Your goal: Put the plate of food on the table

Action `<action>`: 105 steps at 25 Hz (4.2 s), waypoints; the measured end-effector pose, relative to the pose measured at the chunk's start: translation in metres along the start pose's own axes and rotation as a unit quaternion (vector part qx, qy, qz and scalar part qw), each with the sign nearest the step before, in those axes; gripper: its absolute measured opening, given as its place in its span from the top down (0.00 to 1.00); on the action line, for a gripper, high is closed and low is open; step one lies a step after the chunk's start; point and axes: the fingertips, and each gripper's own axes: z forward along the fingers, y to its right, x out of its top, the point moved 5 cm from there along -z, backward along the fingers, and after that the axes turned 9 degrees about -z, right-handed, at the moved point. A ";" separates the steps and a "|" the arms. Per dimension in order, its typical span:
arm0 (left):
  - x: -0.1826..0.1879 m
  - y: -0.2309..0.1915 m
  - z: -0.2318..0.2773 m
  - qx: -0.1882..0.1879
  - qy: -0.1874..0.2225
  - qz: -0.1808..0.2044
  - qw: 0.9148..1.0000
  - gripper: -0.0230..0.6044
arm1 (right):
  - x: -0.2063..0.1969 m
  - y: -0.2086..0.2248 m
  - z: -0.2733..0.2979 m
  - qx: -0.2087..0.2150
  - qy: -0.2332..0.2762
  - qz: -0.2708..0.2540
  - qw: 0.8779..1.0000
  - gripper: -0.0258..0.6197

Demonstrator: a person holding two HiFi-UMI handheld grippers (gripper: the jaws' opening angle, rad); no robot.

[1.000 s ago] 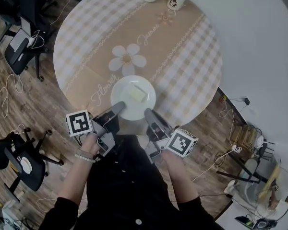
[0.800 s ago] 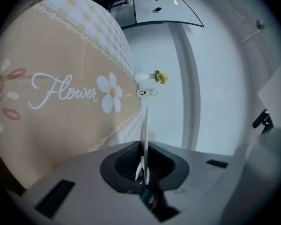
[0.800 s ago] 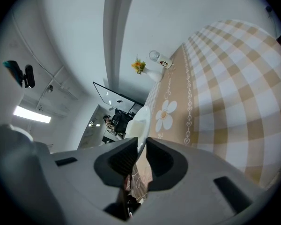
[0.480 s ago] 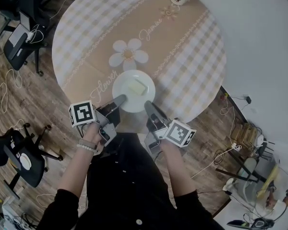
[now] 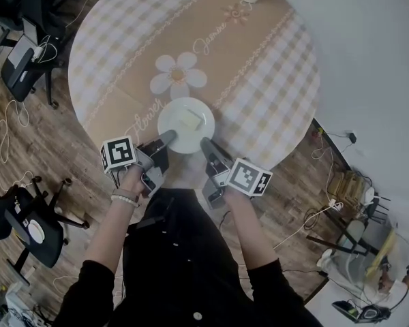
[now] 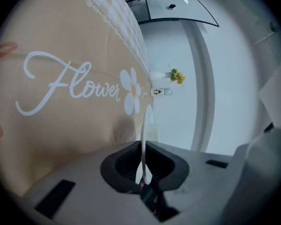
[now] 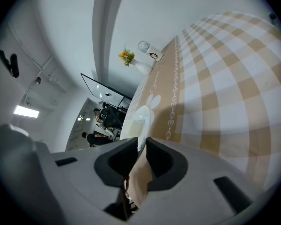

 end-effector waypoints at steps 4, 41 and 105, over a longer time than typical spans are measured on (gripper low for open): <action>0.006 -0.009 0.006 0.012 0.000 -0.003 1.000 0.94 | -0.003 0.012 0.008 -0.009 -0.006 0.008 1.000 0.91; 0.022 -0.037 0.024 0.052 0.020 -0.006 0.998 0.94 | -0.030 -0.025 0.016 -0.081 -0.159 -0.561 0.808 0.82; -0.008 0.036 -0.042 0.058 0.017 0.255 0.965 0.96 | -0.034 -0.044 0.014 -0.102 -0.147 -0.635 0.752 0.96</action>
